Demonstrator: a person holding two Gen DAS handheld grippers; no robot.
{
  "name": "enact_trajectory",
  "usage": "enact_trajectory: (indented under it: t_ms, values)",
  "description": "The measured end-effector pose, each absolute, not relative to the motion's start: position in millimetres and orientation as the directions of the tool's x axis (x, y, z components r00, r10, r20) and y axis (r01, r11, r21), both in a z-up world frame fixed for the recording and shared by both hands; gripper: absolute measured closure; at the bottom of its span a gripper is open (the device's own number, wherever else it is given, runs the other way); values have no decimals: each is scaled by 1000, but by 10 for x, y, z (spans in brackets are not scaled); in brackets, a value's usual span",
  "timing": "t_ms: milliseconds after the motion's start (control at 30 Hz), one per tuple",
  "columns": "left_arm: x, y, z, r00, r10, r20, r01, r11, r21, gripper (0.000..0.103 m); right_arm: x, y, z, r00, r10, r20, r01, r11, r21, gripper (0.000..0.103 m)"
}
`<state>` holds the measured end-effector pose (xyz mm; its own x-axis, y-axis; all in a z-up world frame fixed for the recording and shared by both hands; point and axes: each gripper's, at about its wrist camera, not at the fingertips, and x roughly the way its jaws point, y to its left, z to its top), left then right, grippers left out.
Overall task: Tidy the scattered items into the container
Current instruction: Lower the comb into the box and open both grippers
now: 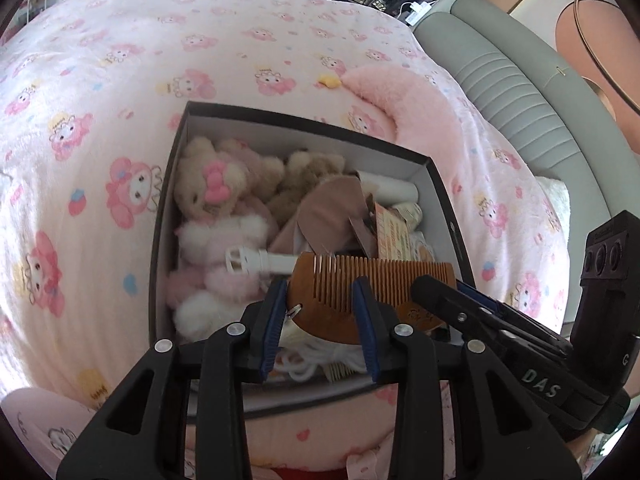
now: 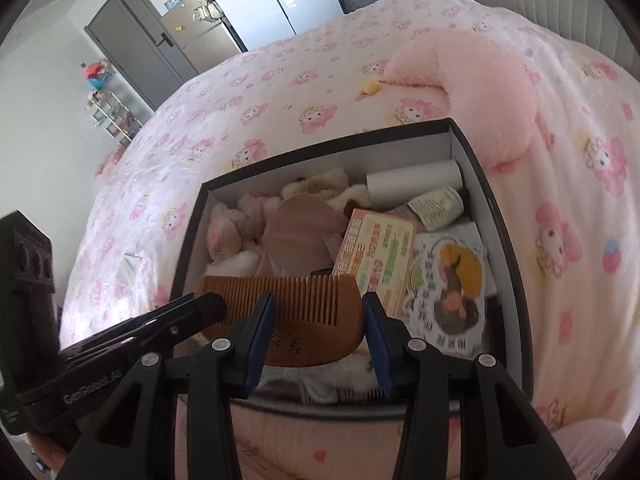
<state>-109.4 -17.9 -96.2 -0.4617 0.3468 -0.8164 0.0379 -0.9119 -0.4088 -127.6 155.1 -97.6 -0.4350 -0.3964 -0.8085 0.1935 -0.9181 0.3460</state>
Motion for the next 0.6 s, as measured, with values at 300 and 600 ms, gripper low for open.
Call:
enact_trajectory:
  t_ms: [300,600]
  values:
    - [-1175,-247,-1271,-409,347,-844,71,-910,-409,70,-1384,1492,-1283,-398,-386,-832,192,-922,335,62]
    - [-892,-267,-1097,-441,440,-782,3,-871,-492,70,-1146,1713,-988,-491,-376,-786,175,-926,334,63]
